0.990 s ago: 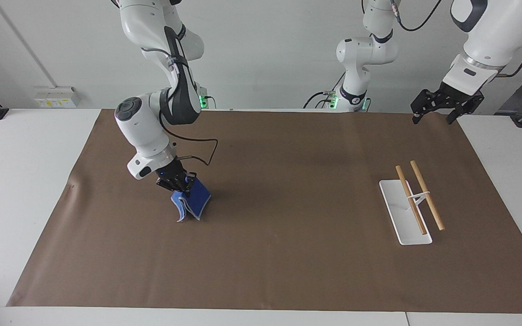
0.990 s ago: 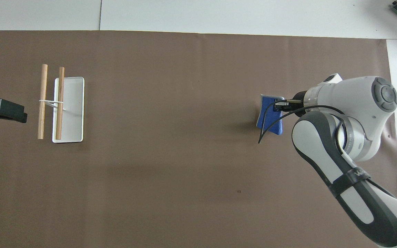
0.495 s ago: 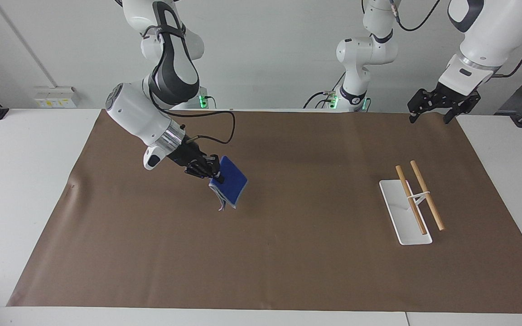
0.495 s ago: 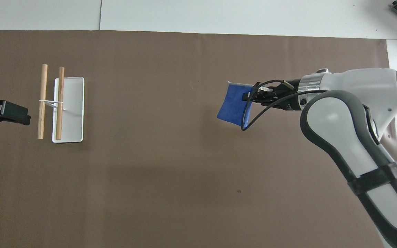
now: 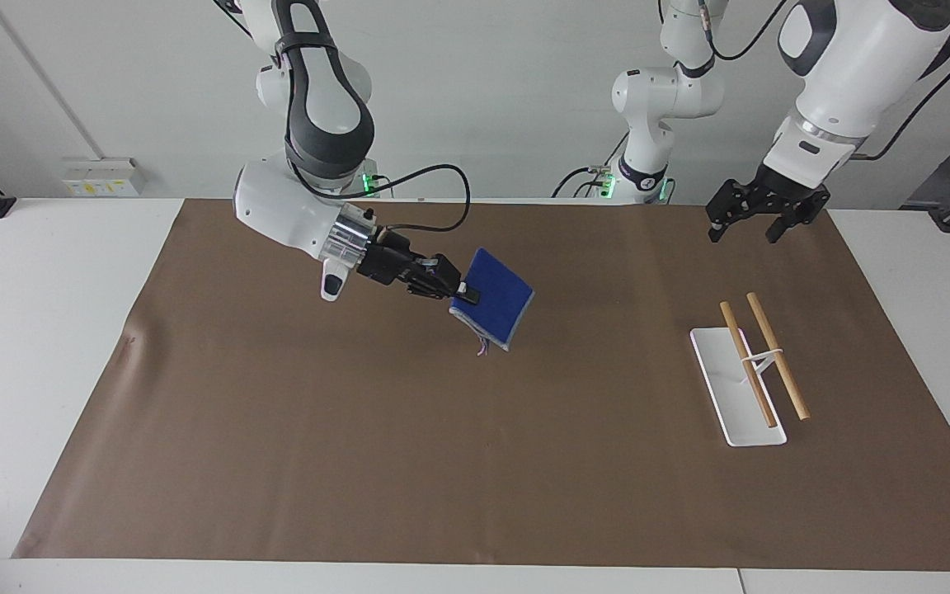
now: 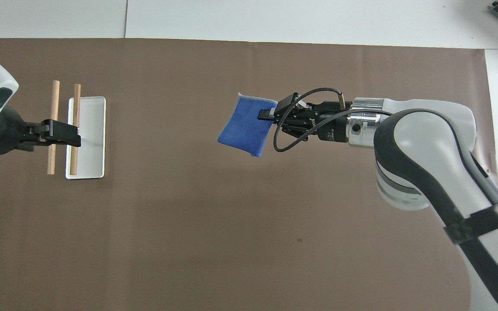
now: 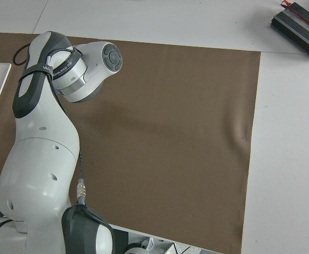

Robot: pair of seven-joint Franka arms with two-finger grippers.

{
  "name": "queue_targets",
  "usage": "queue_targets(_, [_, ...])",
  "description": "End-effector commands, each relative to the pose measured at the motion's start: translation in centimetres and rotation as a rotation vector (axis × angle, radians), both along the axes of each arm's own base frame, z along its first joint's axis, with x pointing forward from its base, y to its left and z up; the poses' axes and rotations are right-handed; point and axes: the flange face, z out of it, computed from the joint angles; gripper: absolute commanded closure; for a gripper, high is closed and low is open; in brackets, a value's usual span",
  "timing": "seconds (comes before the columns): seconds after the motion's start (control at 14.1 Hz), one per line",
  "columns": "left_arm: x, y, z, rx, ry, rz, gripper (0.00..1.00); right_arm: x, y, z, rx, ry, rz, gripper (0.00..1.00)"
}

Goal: Right arm passes towel to left arm to hang
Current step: 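Carry the towel toward center while the left gripper reaches toward it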

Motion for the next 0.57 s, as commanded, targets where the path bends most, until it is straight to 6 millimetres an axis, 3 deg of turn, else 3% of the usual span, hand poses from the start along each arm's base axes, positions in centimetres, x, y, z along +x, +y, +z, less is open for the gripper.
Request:
queue_targets(0.0, [-1.9,-3.0,-1.2,-0.107,-0.052,0.165,0.00,-0.7,2.2,1.0,0.105,0.007,-0.037,1.00])
queue_targets(0.21, [-1.9,-6.1,-3.6,-0.294,-0.018,0.410,0.00,-1.2,3.6,1.3,0.152,0.025,-0.057,1.00])
queue_targets(0.28, [-1.9,-7.0,-3.9,-0.343,-0.018,0.479,0.00,-1.7,4.7,1.3,0.172,0.036,-0.064,1.00])
queue_targets(0.49, [-2.0,-9.4,-4.3,-0.462,-0.011,0.652,0.00,-1.8,5.2,1.4,0.184,0.039,-0.086,1.00])
